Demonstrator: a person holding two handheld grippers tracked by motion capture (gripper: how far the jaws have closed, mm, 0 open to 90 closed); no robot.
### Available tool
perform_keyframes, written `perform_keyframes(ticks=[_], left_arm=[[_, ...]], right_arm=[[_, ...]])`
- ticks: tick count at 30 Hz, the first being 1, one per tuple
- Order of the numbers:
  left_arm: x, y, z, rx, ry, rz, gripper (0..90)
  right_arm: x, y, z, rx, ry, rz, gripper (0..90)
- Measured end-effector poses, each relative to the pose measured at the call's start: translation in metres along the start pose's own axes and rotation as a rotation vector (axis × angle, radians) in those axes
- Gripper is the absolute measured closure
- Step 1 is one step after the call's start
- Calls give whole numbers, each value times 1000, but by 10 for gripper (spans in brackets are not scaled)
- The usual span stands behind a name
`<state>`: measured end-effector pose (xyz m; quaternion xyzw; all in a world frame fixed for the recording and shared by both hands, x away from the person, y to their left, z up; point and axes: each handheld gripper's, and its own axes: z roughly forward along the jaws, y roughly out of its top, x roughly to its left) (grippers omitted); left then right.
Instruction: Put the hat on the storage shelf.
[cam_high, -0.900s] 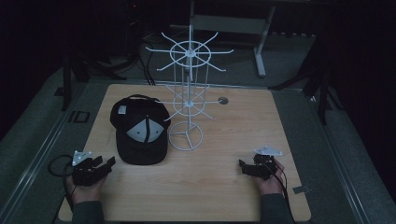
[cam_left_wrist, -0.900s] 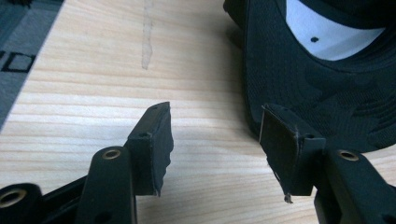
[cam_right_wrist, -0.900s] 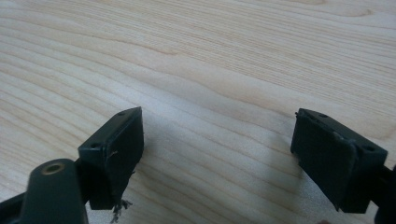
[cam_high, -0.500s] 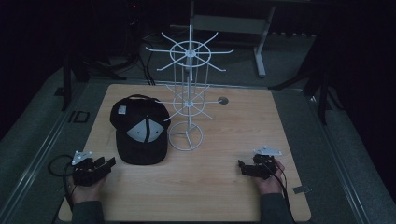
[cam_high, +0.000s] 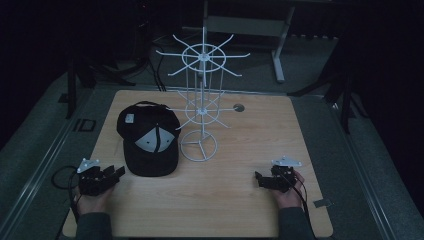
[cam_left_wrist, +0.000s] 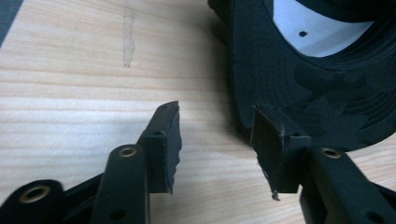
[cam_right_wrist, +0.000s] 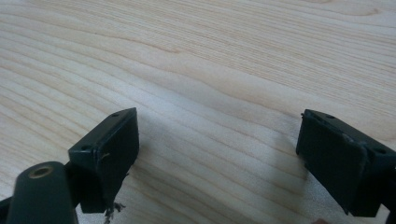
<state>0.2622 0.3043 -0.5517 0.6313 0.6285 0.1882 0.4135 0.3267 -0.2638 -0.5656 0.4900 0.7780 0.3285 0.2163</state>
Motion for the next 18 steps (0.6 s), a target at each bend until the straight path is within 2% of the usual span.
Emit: perform_keyframes(ticks=[6,12,18], left_arm=[[0,5,6,20,-45,15,455],[3,9,17,48,-114,9,418],[5,9,27,74,-135,-4,379]], right_arm=[[0,0,0,-1,0,-1,129],[0,0,0,0,0,0,129],[0,0,0,0,0,-1,130]])
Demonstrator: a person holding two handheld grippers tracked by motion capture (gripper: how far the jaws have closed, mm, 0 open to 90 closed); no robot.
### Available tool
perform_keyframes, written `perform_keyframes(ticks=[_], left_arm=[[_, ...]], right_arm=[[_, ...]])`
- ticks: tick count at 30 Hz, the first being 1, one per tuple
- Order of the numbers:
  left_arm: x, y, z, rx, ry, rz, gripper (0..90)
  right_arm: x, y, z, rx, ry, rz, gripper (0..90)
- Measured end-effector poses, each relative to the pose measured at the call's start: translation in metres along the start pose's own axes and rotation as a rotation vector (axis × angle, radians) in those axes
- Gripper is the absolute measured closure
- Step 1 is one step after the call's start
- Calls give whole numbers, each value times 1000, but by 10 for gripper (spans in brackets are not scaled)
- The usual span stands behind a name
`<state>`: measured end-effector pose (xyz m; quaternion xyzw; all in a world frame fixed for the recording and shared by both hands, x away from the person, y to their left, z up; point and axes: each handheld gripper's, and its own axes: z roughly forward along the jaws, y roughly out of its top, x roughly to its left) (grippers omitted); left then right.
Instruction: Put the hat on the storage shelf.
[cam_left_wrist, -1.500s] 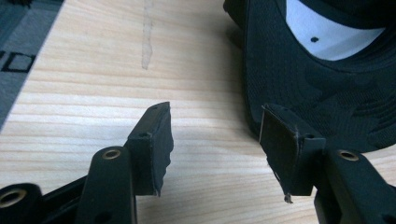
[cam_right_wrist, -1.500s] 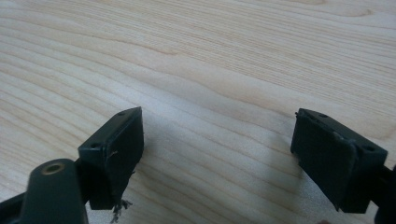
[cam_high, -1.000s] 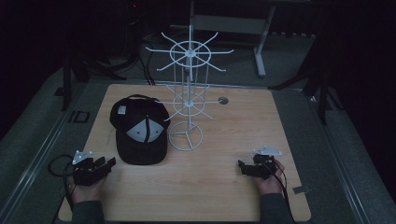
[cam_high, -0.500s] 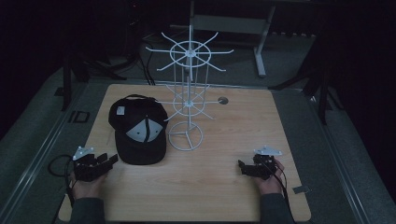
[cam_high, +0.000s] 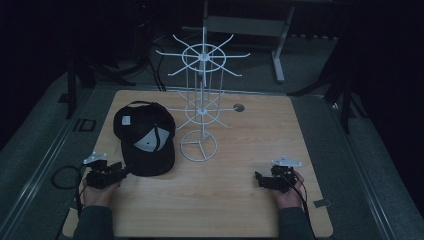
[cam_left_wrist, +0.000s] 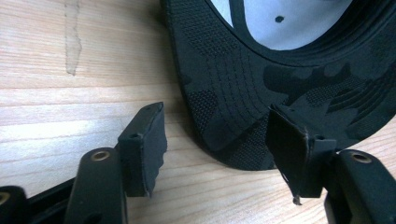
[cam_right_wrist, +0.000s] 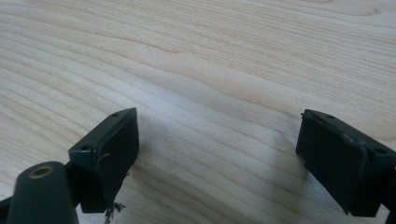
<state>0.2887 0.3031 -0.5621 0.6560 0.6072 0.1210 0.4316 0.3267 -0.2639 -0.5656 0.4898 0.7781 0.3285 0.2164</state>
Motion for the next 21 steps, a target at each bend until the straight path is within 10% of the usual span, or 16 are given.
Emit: perform_keyframes(ticks=[16,21], left_arm=[[1,1,16,34,-83,-4,374],[-1,1,16,45,-48,15,486]], right_arm=[[0,0,0,1,1,0,131],[0,0,0,0,2,-1,131]])
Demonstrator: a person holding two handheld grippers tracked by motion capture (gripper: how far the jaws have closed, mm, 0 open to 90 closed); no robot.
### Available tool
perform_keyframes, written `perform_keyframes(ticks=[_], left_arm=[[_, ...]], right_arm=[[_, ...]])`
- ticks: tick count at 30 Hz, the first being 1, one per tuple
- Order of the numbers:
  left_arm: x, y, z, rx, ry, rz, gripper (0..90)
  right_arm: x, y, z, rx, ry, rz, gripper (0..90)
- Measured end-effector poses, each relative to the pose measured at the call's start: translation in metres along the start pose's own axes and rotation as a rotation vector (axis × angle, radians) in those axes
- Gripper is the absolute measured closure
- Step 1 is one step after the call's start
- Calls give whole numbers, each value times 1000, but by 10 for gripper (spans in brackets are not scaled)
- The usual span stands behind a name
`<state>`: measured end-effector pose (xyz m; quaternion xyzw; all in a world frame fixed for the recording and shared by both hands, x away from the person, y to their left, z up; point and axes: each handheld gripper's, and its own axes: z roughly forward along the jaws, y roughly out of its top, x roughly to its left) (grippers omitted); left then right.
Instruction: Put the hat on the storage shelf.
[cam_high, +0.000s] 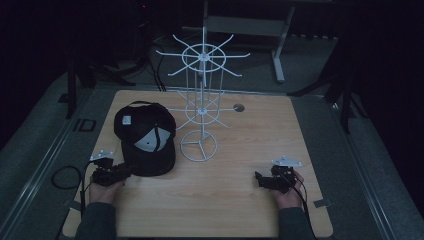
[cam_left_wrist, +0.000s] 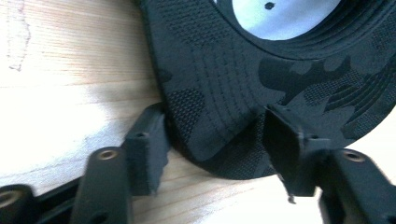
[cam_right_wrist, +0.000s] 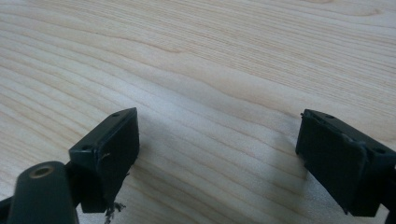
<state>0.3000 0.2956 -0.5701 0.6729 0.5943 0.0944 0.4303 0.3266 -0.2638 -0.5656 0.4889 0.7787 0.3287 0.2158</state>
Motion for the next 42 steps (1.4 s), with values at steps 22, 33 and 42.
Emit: perform_keyframes(ticks=[22,33,42], left_arm=[[-22,9,21,29,-165,85,570],[-35,10,17,11,-248,114,738],[-45,12,12,-36,-252,119,808]], right_arm=[[0,0,0,0,4,-6,131],[0,0,0,0,6,-8,131],[0,0,0,0,7,-9,131]])
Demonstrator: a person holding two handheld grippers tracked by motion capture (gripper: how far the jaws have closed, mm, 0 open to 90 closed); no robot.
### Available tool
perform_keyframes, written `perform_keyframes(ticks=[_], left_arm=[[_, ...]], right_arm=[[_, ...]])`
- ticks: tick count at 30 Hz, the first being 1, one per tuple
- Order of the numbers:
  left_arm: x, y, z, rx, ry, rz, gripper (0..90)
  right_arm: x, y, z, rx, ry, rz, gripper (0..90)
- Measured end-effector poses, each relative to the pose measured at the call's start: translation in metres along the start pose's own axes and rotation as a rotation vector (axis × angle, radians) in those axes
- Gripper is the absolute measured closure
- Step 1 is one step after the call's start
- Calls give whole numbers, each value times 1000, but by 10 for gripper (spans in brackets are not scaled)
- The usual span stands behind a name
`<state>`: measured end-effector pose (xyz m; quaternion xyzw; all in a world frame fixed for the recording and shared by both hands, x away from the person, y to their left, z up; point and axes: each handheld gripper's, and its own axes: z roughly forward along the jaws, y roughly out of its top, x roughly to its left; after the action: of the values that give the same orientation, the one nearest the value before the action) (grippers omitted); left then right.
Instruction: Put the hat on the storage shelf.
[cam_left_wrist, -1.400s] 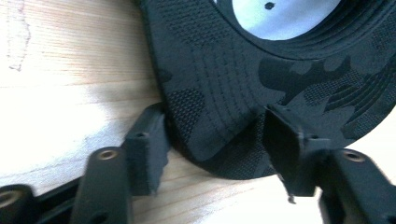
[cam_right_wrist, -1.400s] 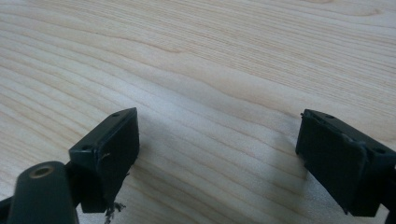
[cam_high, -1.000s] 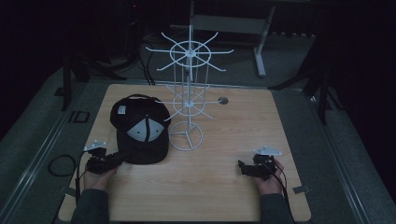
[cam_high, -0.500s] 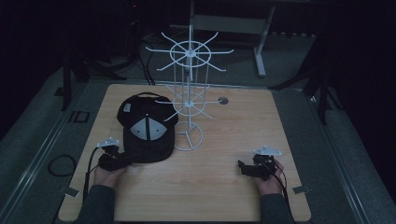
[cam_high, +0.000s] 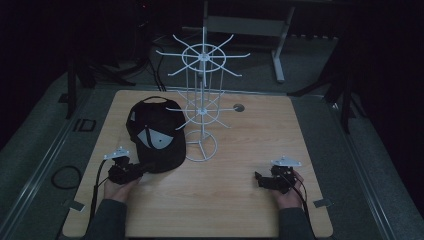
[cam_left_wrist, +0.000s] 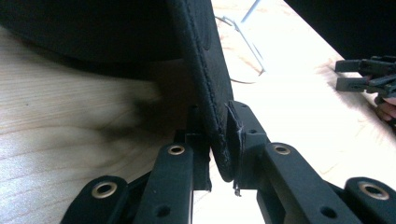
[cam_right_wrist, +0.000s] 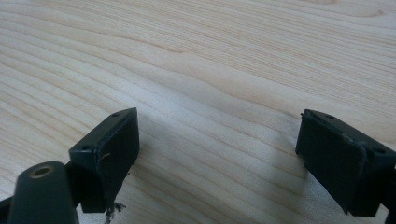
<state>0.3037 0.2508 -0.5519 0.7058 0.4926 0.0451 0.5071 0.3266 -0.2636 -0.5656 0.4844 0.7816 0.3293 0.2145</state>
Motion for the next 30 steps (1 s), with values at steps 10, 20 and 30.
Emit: perform_keyframes(ticks=[10,20,30], left_arm=[[-5,4,-8,-52,73,4,860],[-7,7,-14,-84,125,8,862],[-5,12,-26,-129,181,-14,862]], right_arm=[[0,0,0,0,0,0,131],[0,0,0,0,1,-1,131],[0,0,0,1,4,-3,131]])
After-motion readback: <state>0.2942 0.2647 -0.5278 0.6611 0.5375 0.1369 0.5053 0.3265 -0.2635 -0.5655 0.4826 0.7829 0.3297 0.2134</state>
